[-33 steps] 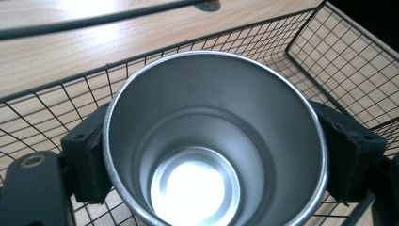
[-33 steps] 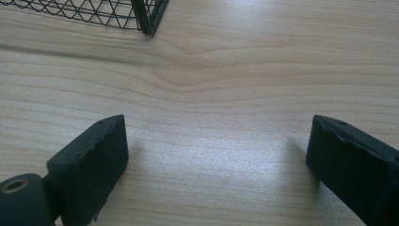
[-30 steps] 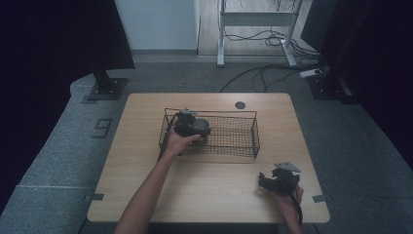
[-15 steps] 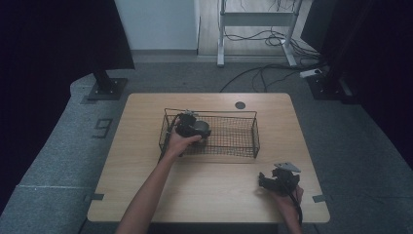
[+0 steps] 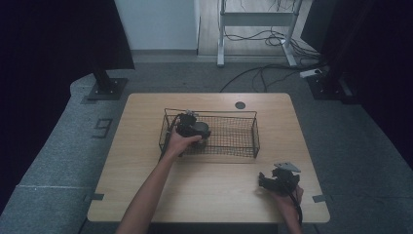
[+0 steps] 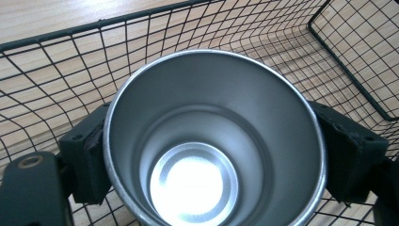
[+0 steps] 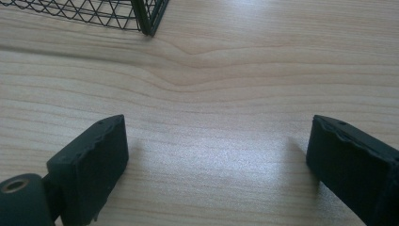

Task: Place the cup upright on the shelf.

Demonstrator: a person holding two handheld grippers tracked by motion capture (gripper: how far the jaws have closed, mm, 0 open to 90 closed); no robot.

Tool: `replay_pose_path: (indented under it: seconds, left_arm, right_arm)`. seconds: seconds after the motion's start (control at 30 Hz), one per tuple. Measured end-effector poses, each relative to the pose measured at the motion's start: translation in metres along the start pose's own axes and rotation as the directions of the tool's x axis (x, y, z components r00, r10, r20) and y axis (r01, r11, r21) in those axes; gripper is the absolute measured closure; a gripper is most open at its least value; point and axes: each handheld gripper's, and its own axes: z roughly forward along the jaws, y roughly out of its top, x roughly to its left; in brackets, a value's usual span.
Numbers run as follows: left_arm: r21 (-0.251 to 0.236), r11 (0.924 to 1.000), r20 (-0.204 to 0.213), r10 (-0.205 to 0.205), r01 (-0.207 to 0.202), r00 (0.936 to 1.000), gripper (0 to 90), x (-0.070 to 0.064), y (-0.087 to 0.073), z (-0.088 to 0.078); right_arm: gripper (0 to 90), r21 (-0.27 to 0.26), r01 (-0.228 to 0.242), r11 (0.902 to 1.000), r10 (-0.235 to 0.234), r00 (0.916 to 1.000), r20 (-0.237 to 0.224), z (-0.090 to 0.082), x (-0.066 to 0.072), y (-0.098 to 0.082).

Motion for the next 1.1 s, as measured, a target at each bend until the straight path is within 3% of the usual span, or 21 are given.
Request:
replay_pose_path:
  seconds: [0.53, 0.77, 1.1]
  left_arm:
    - [-0.024, 0.9997, -0.011, -0.004, 0.003, 0.9999, 12.1, -0.001, 0.001, -0.004]
    - [-0.102, 0.9948, -0.017, 0.003, -0.005, 0.9998, 12.4, -0.002, 0.005, -0.021]
    - [-0.150, 0.9878, 0.006, 0.042, -0.041, 0.9991, 12.7, -0.008, 0.004, -0.046]
  right_arm:
    - [6.0, 0.000, 0.000, 1.0000, 0.000, 1.0000, 0.000, 0.000, 0.000, 0.000]
    - [6.0, 0.000, 0.000, 1.0000, 0.000, 1.0000, 0.000, 0.000, 0.000, 0.000]
    - [6.0, 0.001, 0.000, 1.0000, 0.000, 1.0000, 0.000, 0.000, 0.000, 0.000]
